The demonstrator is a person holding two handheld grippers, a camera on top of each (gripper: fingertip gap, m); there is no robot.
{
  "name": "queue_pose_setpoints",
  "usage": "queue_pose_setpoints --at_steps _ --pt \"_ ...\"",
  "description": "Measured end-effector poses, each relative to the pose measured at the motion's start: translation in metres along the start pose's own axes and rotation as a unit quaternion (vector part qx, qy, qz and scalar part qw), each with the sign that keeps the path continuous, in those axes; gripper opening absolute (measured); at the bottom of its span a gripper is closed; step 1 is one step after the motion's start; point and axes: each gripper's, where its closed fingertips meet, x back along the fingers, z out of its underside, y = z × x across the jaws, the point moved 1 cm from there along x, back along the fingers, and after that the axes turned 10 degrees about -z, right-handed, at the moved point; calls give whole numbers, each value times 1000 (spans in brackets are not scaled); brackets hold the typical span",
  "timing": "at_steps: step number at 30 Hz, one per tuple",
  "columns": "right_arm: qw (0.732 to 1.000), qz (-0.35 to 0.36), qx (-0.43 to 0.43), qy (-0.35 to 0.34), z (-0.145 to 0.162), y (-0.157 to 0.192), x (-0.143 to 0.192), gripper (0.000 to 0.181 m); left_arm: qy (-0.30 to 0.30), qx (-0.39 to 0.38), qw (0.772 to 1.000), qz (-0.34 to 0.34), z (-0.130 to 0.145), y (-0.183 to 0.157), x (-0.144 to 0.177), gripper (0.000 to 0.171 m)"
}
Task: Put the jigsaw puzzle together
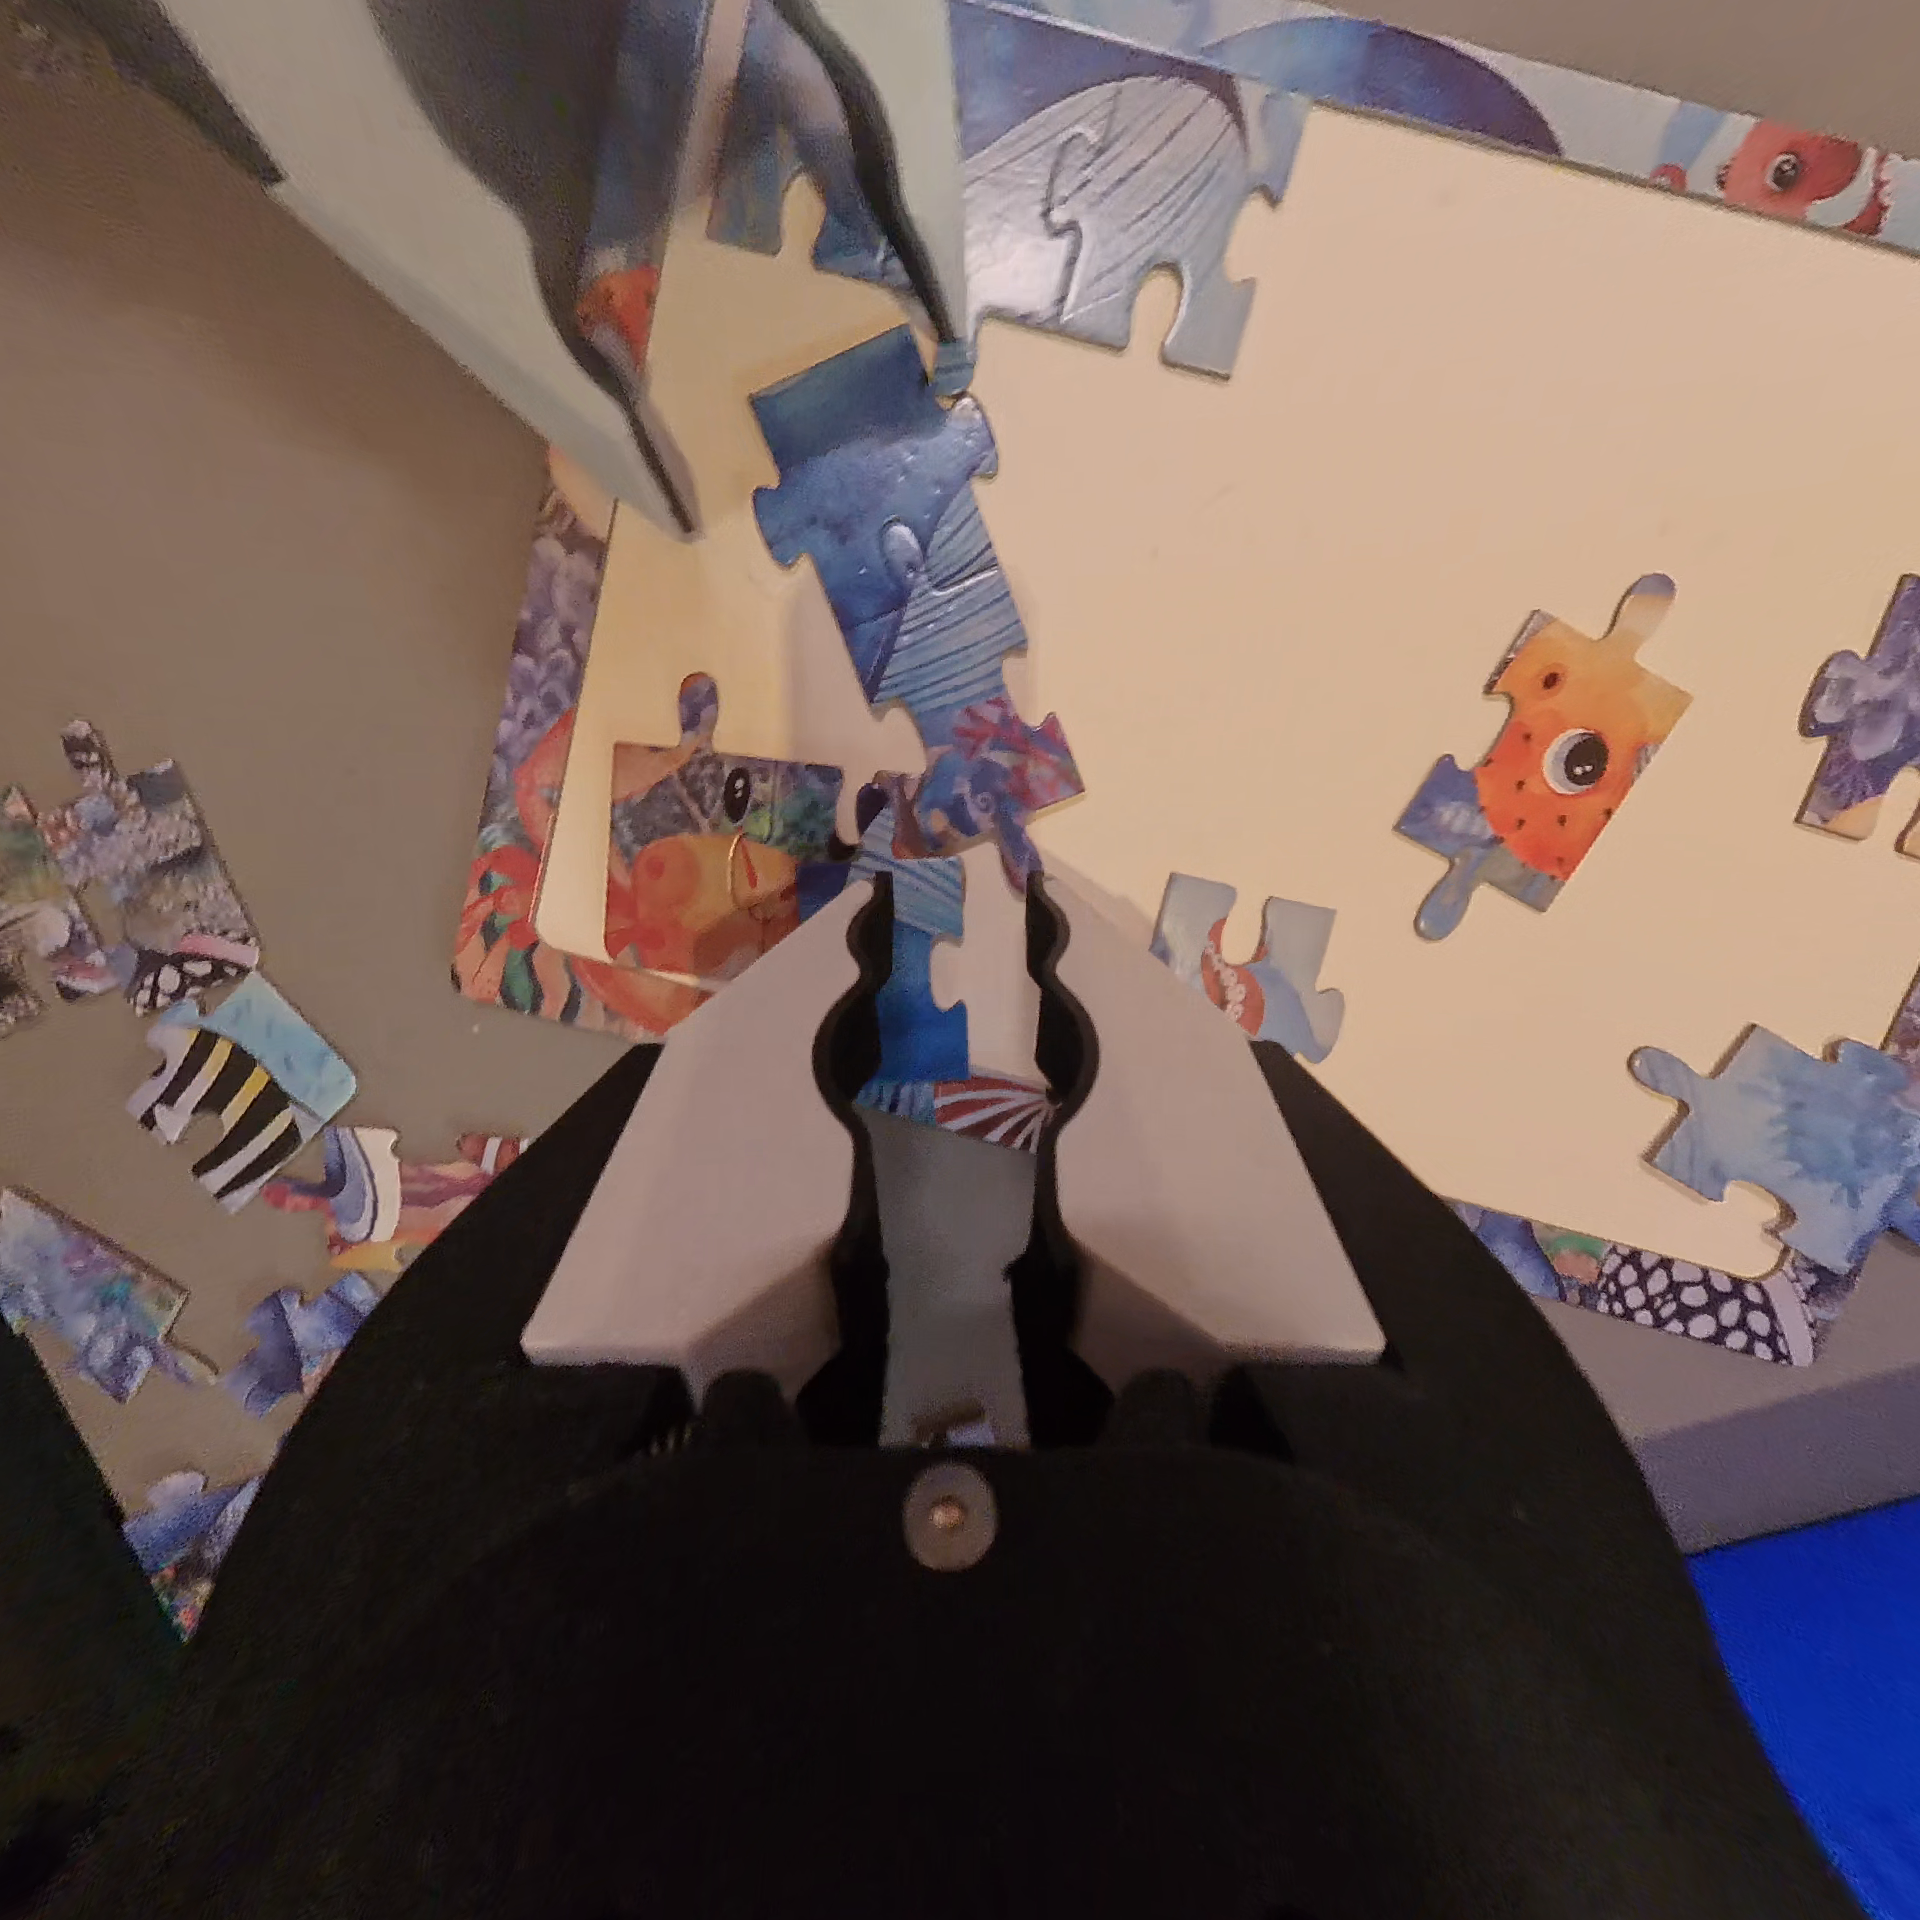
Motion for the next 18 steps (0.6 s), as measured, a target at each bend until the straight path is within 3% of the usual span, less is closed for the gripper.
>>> queue_pose_setpoints --at_steps 9,18 --pt "1000 14 2 -5 -4 -12 -11 6 3 -9 1000 14 5 -9 3 73" --pt "1000 14 7 -15 -4 -11 -8 9 1 -18 1000 18 6 -11 4 62"
